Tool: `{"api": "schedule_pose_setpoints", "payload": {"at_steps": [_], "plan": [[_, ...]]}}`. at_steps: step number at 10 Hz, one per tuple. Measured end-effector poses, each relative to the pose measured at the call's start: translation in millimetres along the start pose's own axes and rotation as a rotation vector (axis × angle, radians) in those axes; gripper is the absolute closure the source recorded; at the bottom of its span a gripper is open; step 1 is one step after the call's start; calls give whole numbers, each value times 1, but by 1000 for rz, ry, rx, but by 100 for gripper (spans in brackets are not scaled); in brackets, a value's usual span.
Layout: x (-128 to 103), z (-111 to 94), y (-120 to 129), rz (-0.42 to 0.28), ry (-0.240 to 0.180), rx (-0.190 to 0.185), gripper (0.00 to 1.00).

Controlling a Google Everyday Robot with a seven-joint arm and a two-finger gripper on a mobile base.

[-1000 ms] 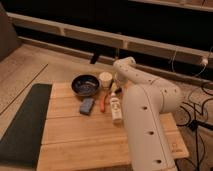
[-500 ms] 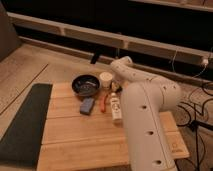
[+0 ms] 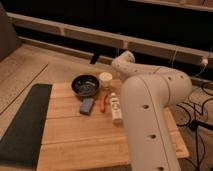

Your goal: Place the eraser on the white sponge

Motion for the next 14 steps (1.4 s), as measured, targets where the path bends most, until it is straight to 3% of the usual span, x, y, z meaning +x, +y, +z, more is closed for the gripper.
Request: {"api": "schedule_pose_setpoints", "payload": {"at_steps": [1,2,3,5,6,7,8,10,12,14], "plan": [[4,-19,0,8,-13,17,100],[10,-60,15,-8,-60,19,100],[12,-77,28,-30,-83,7,100],[15,-112,71,-110,-133,-43,100],[12,-129,116,-203,-166,-104,100],[9,-133,145,-263,-177,-142,100],[5,-134,189,-358,-184,-196,100],[3,-129,244,-484,-178,-268,100],[9,-122,270,-553,-155,-309,100],[9,-121,274,-562,-153,-316,100]]}}
